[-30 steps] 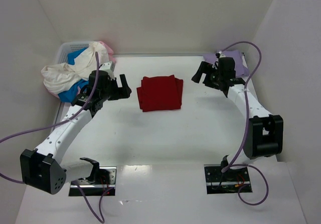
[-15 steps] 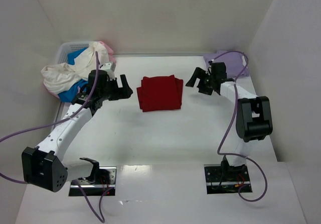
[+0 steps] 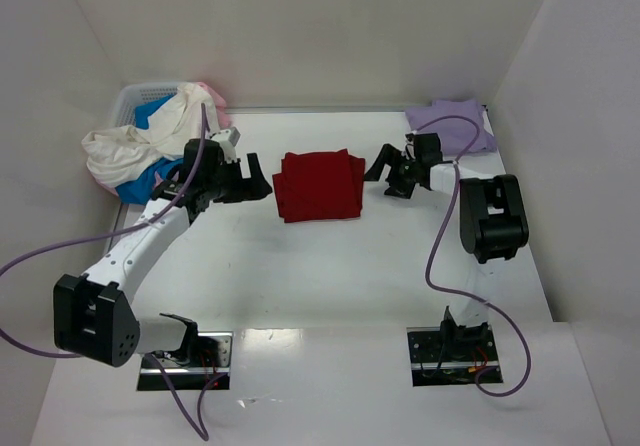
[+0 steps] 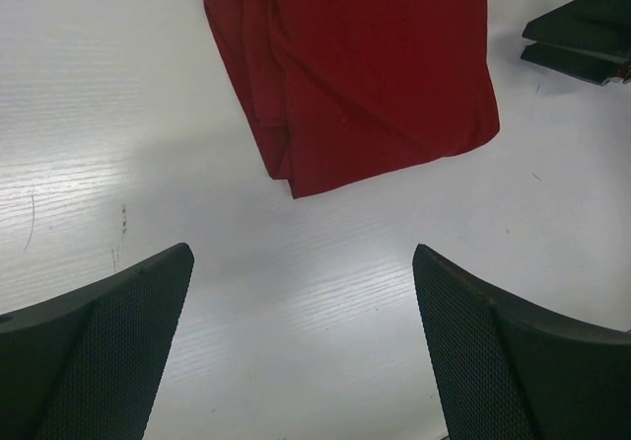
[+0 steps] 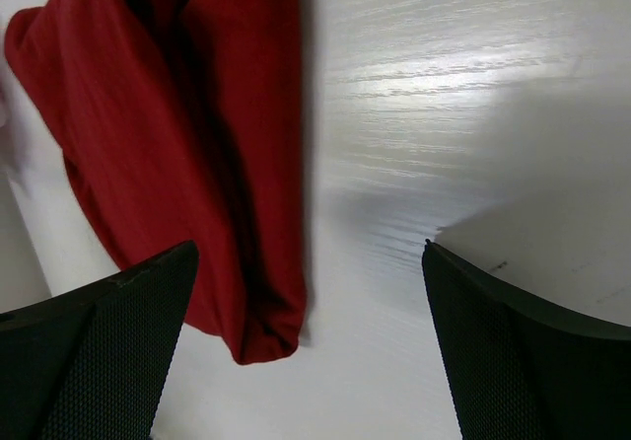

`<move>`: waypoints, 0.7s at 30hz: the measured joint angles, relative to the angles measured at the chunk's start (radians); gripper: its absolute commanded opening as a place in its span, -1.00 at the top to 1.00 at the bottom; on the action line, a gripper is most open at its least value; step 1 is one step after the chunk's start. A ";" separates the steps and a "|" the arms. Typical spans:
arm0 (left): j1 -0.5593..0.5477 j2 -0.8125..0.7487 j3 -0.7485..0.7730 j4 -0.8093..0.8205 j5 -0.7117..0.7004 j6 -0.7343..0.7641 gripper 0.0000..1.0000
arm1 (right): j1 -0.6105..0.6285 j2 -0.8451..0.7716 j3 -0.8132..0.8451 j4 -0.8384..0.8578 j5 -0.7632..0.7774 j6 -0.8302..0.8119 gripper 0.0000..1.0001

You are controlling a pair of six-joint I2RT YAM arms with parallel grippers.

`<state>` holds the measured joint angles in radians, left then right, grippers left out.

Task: Fold and stack the t-shirts
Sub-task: Smooth out wrinkles on the folded tshirt

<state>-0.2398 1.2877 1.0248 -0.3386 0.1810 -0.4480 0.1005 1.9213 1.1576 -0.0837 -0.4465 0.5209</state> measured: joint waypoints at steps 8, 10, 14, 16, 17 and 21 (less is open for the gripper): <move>0.015 0.059 0.000 -0.012 0.035 0.000 -1.00 | 0.011 0.071 0.054 0.071 -0.081 0.021 -1.00; 0.015 0.059 0.000 -0.013 0.039 0.000 -1.00 | 0.021 0.092 0.071 0.087 -0.100 0.029 -1.00; 0.015 0.059 0.000 -0.013 0.043 0.000 -1.00 | 0.048 0.117 0.098 0.101 -0.116 0.039 -1.00; 0.016 0.059 0.000 -0.014 0.045 0.000 -1.00 | 0.064 0.127 0.112 0.100 -0.115 0.040 -1.00; 0.017 0.059 0.000 -0.013 0.046 0.000 -1.00 | 0.072 0.132 0.119 0.100 -0.115 0.040 -1.00; 0.023 0.059 0.000 -0.014 0.047 0.000 -1.00 | 0.100 0.150 0.143 0.100 -0.111 0.041 -1.00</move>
<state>-0.2173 1.3468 1.0248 -0.3531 0.2283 -0.4477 0.2008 2.0716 1.3010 0.0166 -0.5571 0.5621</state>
